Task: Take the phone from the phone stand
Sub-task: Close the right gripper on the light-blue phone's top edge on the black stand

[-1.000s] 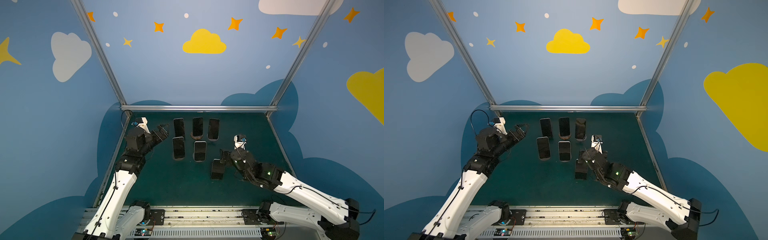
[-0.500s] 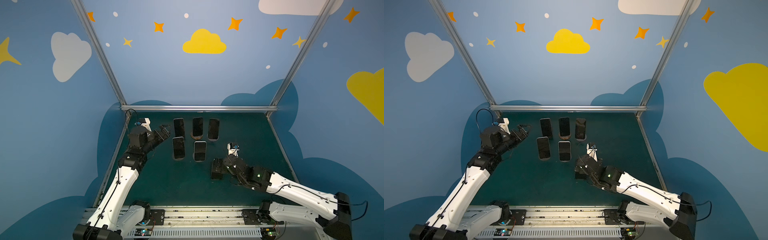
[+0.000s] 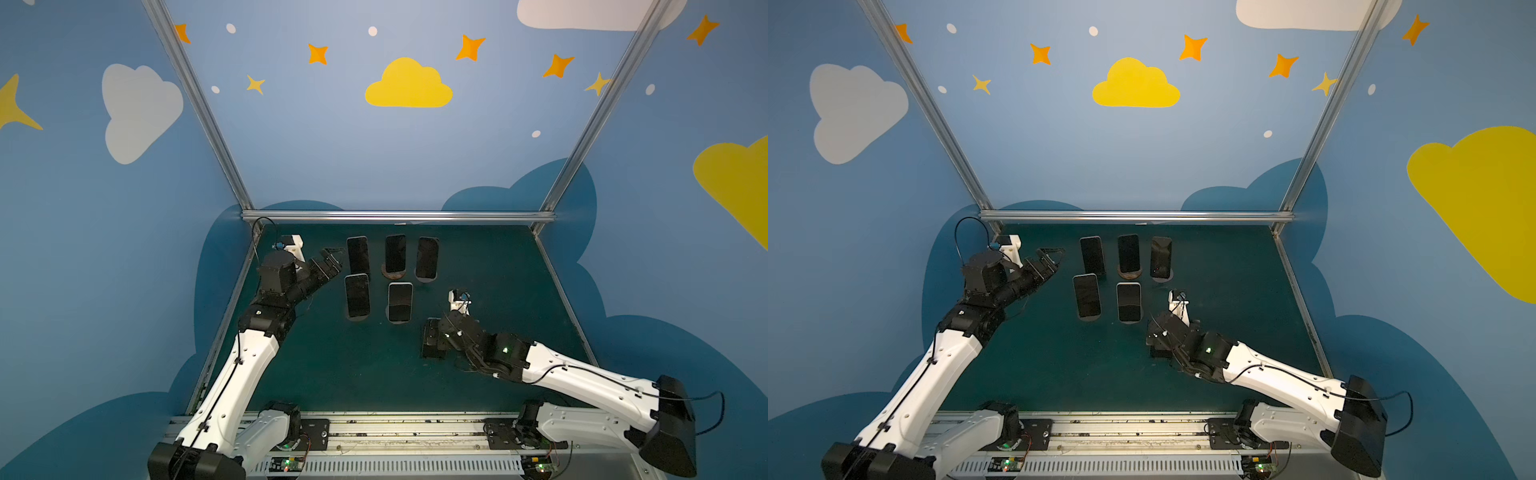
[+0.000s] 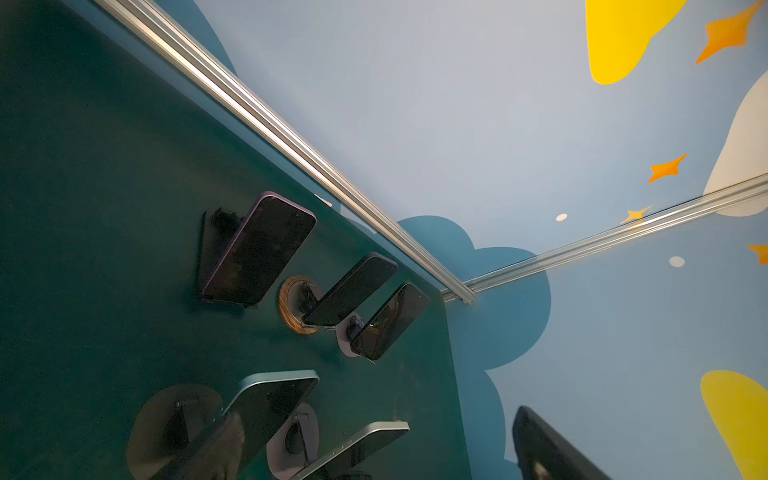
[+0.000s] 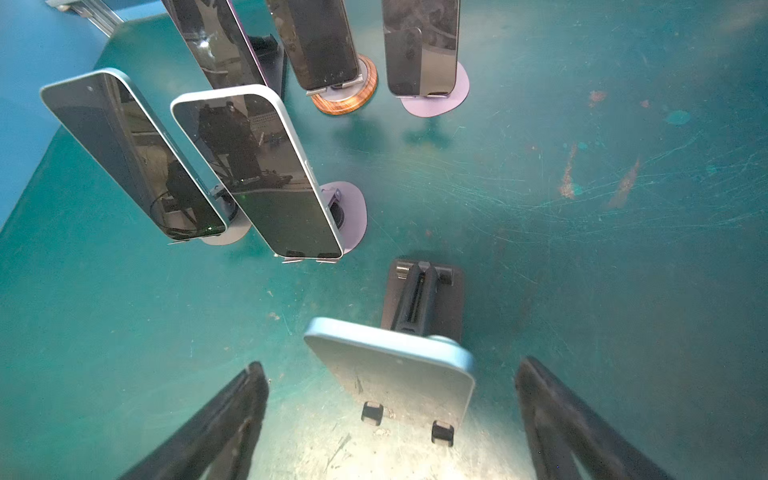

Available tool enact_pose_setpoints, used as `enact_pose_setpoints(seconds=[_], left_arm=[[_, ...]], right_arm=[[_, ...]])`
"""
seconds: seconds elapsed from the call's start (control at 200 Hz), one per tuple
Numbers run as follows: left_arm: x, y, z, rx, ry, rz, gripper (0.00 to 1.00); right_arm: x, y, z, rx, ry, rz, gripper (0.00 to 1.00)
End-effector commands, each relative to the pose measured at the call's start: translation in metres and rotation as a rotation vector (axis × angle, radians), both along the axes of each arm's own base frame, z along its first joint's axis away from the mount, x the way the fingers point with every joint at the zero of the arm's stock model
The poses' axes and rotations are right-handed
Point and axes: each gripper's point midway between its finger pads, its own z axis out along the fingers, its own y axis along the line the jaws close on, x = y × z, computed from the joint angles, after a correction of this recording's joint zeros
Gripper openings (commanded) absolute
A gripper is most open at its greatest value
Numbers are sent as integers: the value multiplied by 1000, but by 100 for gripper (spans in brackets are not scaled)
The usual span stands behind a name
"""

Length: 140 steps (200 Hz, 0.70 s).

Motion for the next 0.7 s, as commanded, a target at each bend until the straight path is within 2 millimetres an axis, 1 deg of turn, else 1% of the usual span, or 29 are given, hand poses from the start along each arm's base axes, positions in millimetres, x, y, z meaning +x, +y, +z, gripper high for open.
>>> enact_pose_setpoints(seconds=[0.0, 0.15, 0.275, 0.35, 0.436, 0.696], left_arm=[[-1, -3, 1, -9, -13, -17, 100], [0, -3, 1, -11, -13, -16, 100], [0, -5, 0, -15, -9, -23, 100], [0, -5, -1, -17, -6, -25, 100], [0, -6, 0, -22, -9, -32, 100], [1, -9, -3, -32, 3, -43, 100]], right_arm=[[2, 4, -2, 6, -7, -8, 93], [3, 1, -5, 29, -7, -45, 94], [5, 8, -5, 73, -23, -34, 94], [5, 8, -7, 56, -19, -36, 94], [6, 3, -11, 32, -13, -66, 93], [11, 2, -19, -14, -34, -72, 94]])
